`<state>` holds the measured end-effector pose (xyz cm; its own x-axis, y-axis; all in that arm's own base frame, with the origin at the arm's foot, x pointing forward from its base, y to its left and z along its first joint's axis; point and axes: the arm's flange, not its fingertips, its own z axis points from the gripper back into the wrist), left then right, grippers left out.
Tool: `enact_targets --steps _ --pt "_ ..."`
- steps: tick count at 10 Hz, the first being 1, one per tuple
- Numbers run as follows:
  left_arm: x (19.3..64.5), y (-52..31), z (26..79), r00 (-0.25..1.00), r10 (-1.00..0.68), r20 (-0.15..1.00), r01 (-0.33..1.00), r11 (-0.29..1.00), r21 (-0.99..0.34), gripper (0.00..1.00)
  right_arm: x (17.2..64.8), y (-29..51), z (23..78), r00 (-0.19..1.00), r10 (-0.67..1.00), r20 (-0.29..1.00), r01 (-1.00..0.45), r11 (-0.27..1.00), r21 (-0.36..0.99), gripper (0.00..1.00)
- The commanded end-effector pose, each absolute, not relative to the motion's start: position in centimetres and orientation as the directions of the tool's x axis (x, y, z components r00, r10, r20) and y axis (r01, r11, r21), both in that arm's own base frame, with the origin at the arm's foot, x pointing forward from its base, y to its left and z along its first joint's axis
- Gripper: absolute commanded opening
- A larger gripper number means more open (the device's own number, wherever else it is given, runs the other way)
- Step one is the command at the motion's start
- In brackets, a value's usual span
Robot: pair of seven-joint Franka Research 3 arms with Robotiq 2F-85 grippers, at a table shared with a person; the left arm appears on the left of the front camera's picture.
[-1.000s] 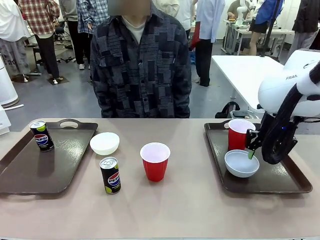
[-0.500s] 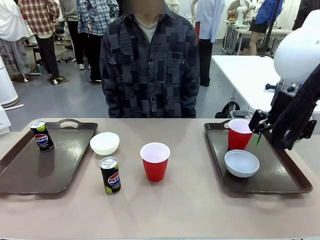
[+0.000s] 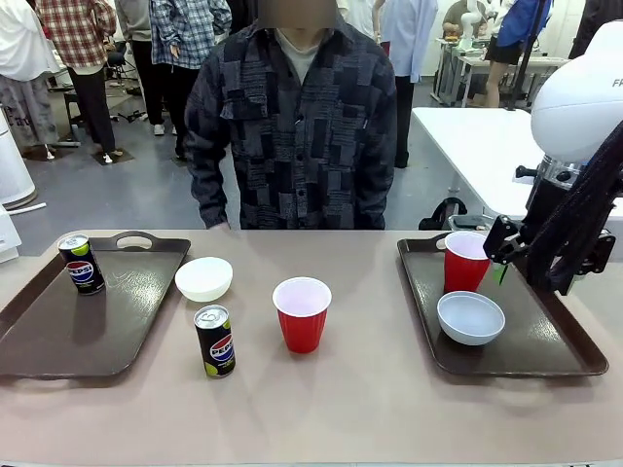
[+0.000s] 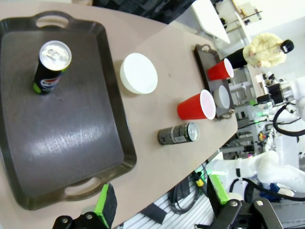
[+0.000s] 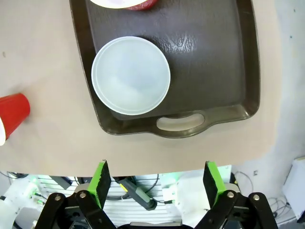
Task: Prepare tableware on both trays.
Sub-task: Pick up a Picnic Bowl from the table and place it on a Handle tray.
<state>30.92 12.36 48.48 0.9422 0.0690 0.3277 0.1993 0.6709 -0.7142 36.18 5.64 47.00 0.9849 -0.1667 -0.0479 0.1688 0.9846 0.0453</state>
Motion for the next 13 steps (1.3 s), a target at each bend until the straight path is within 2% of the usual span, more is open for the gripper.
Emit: enact_targets --steps 1,6,7,8,10,13 --pt "30.9 12.4 48.5 0.941 0.07 0.331 0.203 0.664 -0.719 1.0 36.4 5.5 46.8 0.987 -0.158 -0.034 0.16 0.986 0.052 1.0" --pt "30.9 12.4 48.5 0.942 0.069 0.328 0.199 0.671 -0.714 1.0 36.2 5.6 47.0 0.985 -0.167 -0.049 0.169 0.985 0.045 1.0" --pt "31.5 12.5 50.2 0.948 0.12 0.296 0.116 0.732 -0.671 1.0 35.9 4.1 47.3 0.989 -0.123 -0.08 0.134 0.98 0.147 1.0" --pt "31.8 11.4 51.9 0.957 0.074 0.281 0.101 0.821 -0.561 1.0 35.7 1.7 48.1 0.99 -0.089 -0.113 0.116 0.957 0.266 1.0" --pt "32.0 8.4 55.8 0.948 -0.036 0.317 0.162 0.91 -0.381 1.0 36.3 -3.0 51.1 0.993 -0.046 -0.108 0.084 0.921 0.379 1.0" --pt "32.1 2.6 57.7 0.95 -0.187 0.25 0.234 0.957 -0.172 1.0 38.5 -9.7 57.2 0.996 0.061 -0.06 -0.027 0.889 0.456 1.0"
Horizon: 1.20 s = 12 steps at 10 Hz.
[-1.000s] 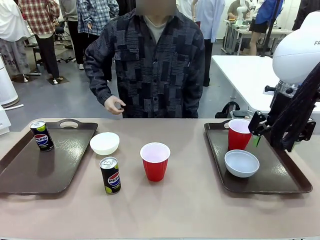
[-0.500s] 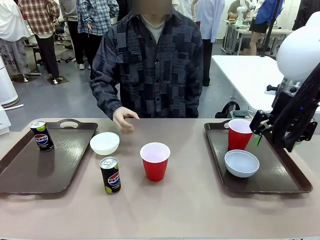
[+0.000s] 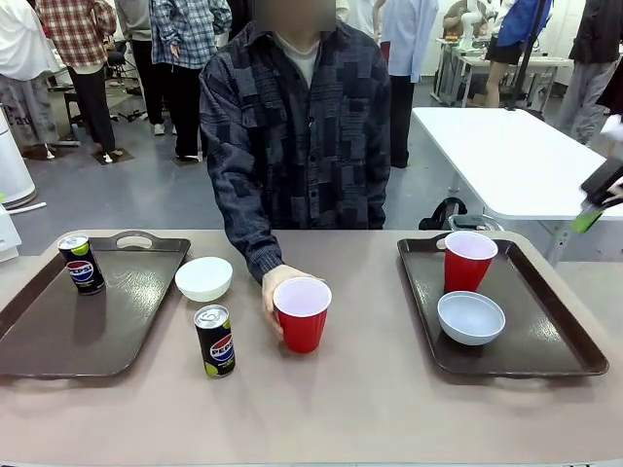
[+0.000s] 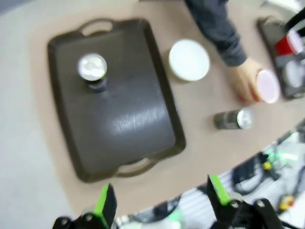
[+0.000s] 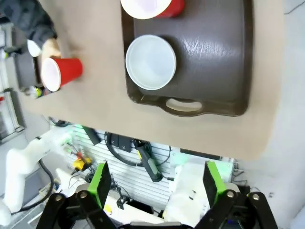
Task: Prepare tableware on both trays.
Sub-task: Pick up a Picnic Bowl from the table and place it on a Handle tray.
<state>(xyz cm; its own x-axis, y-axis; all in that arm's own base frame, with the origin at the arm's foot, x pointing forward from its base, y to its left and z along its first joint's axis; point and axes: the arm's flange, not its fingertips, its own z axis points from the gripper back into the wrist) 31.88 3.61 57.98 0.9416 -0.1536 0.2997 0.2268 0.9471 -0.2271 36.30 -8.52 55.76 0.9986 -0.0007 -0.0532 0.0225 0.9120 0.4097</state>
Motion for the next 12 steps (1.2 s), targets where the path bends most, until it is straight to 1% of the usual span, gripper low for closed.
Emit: enact_targets --steps 1,3,4,5,6,7,10,12 --pt "32.6 0.4 58.1 0.952 -0.212 0.222 0.243 0.962 -0.121 1.0 39.1 -11.6 58.2 0.997 0.049 -0.057 -0.014 0.864 0.503 1.0" --pt "34.4 -3.6 58.4 0.953 -0.247 0.174 0.256 0.966 -0.028 1.0 39.6 -14.9 57.8 0.998 0.002 -0.067 0.038 0.804 0.594 1.0" --pt "35.4 -5.4 58.6 0.952 -0.258 0.163 0.261 0.965 0.006 1.0 39.5 -16.6 57.0 0.997 -0.038 -0.064 0.071 0.735 0.675 1.0" --pt "35.9 -7.4 58.4 0.949 -0.276 0.151 0.275 0.961 0.025 1.0 38.5 -18.1 56.2 0.999 -0.044 -0.031 0.052 0.656 0.753 1.0" --pt "36.5 -8.6 58.3 0.945 -0.293 0.142 0.29 0.956 0.039 1.0 37.9 -19.2 55.6 0.994 -0.103 -0.044 0.095 0.575 0.813 1.0" --pt "36.7 -9.6 58.3 0.943 -0.303 0.136 0.298 0.953 0.052 1.0 37.2 -20.1 54.7 0.995 -0.095 -0.035 0.081 0.541 0.837 1.0" --pt "37.5 -11.2 58.3 0.944 -0.301 0.136 0.295 0.954 0.06 1.0 36.2 -21.8 52.7 0.995 -0.089 -0.039 0.08 0.524 0.848 1.0" --pt "38.3 -12.0 57.8 0.945 -0.291 0.147 0.291 0.956 0.017 1.0 35.5 -21.8 52.0 0.993 -0.101 -0.061 0.107 0.548 0.83 1.0"
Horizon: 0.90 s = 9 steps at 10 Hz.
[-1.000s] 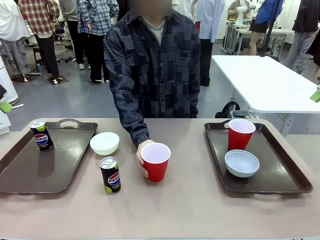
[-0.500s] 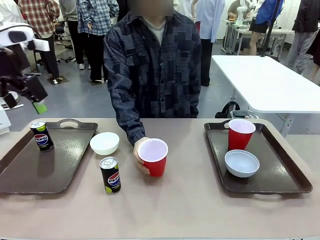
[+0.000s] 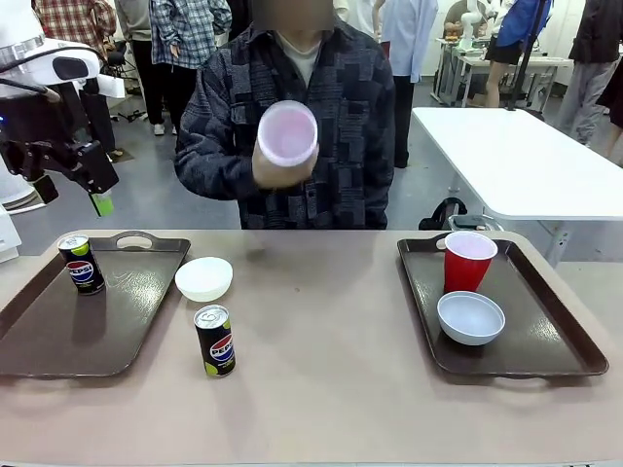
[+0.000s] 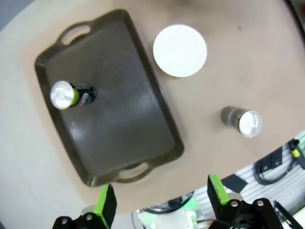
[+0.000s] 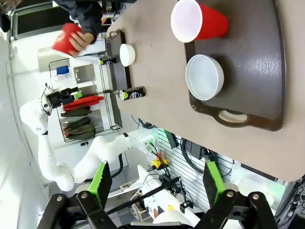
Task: Prepare tableware on both trays.
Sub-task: Pick up a Picnic Bowl from the table and place it on a Handle tray.
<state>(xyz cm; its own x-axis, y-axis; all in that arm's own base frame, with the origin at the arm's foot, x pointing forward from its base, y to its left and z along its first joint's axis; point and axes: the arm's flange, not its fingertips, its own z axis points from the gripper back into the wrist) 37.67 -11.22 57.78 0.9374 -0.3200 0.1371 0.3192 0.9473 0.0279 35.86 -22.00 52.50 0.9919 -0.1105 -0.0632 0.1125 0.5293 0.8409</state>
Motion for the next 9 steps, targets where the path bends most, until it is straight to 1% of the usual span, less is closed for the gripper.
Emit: enact_targets --steps 1,3,5,7,8,9 --pt "38.8 -12.5 57.5 0.944 -0.299 0.142 0.302 0.953 -0.002 1.0 35.9 -22.0 52.8 0.992 -0.112 -0.056 0.108 0.529 0.842 1.0" --pt "39.5 -14.1 56.2 0.924 -0.344 0.169 0.358 0.932 -0.06 1.0 35.9 -22.0 52.8 0.992 -0.112 -0.056 0.108 0.529 0.842 1.0" --pt "40.8 -15.0 54.0 0.914 -0.353 0.199 0.376 0.921 -0.097 1.0 35.9 -22.0 52.8 0.992 -0.112 -0.056 0.108 0.529 0.842 1.0" --pt "42.2 -14.8 51.2 0.921 -0.34 0.192 0.369 0.918 -0.144 1.0 35.9 -22.0 52.8 0.992 -0.112 -0.056 0.108 0.529 0.842 1.0" --pt "42.3 -14.3 50.8 0.912 -0.36 0.195 0.392 0.906 -0.162 1.0 35.9 -22.0 52.8 0.992 -0.112 -0.056 0.108 0.529 0.842 1.0" --pt "41.5 -13.1 50.7 0.905 -0.382 0.184 0.413 0.893 -0.177 1.0 35.9 -22.0 52.8 0.992 -0.112 -0.056 0.108 0.529 0.842 1.0"
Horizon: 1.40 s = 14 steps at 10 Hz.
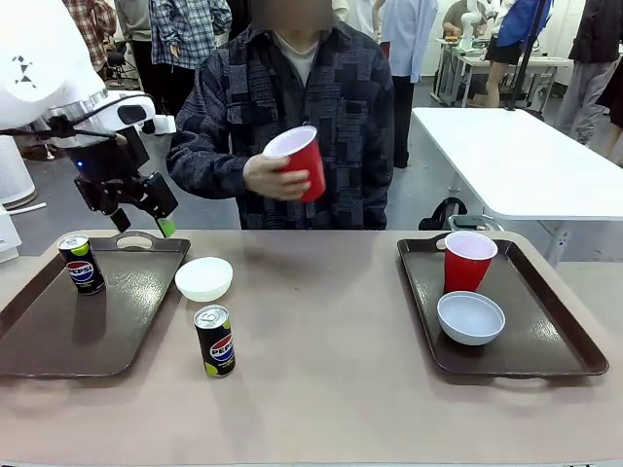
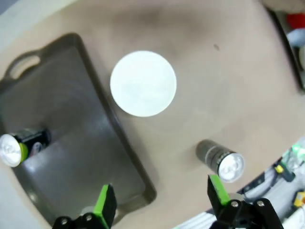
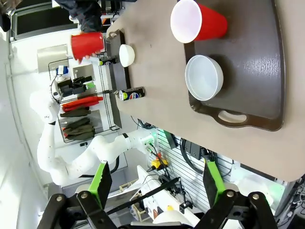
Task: Prepare tableware on both trays.
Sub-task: Pick up a Picnic Bowl from the table and place it on a Handle tray.
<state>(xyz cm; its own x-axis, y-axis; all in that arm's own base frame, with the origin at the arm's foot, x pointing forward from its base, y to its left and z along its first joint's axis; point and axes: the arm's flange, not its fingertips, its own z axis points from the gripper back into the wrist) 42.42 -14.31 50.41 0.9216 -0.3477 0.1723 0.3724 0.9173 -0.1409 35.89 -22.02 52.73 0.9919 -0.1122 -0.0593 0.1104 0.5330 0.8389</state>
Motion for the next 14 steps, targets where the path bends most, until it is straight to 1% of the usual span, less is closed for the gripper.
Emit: enact_targets --steps 1,2,3,4,5,8,13,14 --pt "39.7 -11.1 51.1 0.901 -0.402 0.165 0.428 0.885 -0.184 1.0 35.9 -22.0 52.8 0.992 -0.112 -0.056 0.108 0.529 0.842 1.0" --pt "36.7 -8.3 51.9 0.888 -0.435 0.147 0.457 0.868 -0.193 1.0 35.9 -22.0 52.8 0.992 -0.112 -0.056 0.108 0.529 0.842 1.0" --pt "32.6 -4.7 52.9 0.872 -0.47 0.138 0.489 0.847 -0.21 1.0 35.9 -22.0 52.8 0.992 -0.112 -0.056 0.108 0.529 0.842 1.0" --pt "29.4 -1.7 53.7 0.859 -0.491 0.147 0.512 0.828 -0.23 1.0 35.9 -22.0 52.8 0.992 -0.112 -0.056 0.108 0.529 0.842 1.0" --pt "28.4 0.3 54.0 0.863 -0.476 0.167 0.504 0.83 -0.24 1.0 35.9 -22.0 52.8 0.992 -0.112 -0.056 0.108 0.529 0.842 1.0" --pt "28.8 1.5 53.8 0.878 -0.448 0.166 0.478 0.838 -0.264 1.0 35.9 -22.0 52.8 0.992 -0.112 -0.056 0.108 0.529 0.842 1.0" --pt "29.7 1.6 53.5 0.887 -0.432 0.162 0.46 0.855 -0.241 1.0 35.9 -22.0 52.8 0.992 -0.112 -0.056 0.108 0.529 0.842 1.0" --pt "30.2 0.8 53.4 0.893 -0.42 0.164 0.447 0.868 -0.215 1.0 35.9 -22.0 52.8 0.992 -0.112 -0.056 0.108 0.529 0.842 1.0"
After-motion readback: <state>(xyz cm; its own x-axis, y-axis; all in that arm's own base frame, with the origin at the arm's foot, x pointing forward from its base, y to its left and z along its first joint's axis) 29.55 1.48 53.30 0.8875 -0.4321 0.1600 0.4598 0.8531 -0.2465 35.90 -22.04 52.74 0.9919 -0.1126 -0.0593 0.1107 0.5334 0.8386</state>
